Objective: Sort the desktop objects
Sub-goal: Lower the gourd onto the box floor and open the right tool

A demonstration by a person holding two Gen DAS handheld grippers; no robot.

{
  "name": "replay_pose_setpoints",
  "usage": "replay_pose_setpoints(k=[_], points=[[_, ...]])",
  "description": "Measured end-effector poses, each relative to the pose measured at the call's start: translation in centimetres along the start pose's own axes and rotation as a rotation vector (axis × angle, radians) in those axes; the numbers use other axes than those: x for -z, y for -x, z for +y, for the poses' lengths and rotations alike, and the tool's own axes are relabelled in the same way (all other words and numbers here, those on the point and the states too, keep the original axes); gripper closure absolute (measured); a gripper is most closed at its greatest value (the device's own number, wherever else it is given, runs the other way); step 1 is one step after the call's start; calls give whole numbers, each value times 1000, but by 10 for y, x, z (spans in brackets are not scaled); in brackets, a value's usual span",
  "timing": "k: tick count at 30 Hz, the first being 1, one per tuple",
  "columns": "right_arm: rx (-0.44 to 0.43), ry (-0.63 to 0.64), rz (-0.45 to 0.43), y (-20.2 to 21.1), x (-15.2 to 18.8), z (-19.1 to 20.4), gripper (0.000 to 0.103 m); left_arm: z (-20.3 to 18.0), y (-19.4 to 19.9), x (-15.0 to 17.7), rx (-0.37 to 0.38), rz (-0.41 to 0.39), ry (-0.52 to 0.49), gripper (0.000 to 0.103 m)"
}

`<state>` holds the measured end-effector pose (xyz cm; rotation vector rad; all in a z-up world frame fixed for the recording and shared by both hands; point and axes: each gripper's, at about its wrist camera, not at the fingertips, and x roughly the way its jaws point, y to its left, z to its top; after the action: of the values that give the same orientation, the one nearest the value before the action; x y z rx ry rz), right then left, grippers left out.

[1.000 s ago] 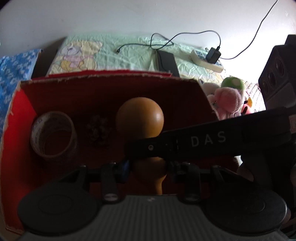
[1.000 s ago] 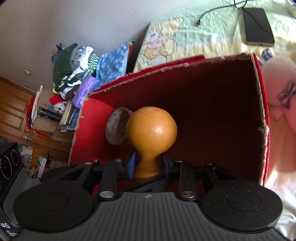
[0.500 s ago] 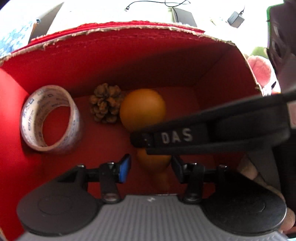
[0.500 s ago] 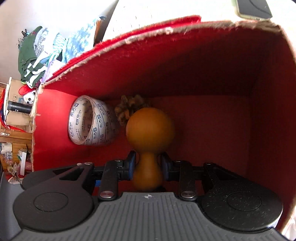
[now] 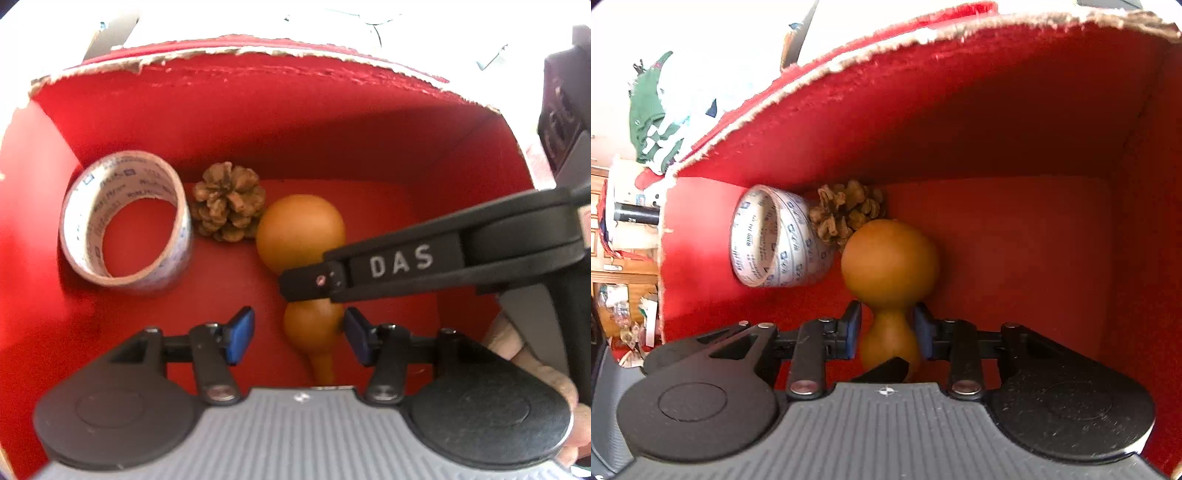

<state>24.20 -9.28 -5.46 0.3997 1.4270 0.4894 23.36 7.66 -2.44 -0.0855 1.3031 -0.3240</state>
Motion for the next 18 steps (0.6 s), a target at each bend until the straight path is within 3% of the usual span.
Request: replay_pose_setpoints(k=[6,18], points=[[-11,28,-58,10,7,-3,66,1,2,1,-18,-11,20,45],[-35,37,-44,10,9,-11,66,-4,7,2,-68,-36,1,43]])
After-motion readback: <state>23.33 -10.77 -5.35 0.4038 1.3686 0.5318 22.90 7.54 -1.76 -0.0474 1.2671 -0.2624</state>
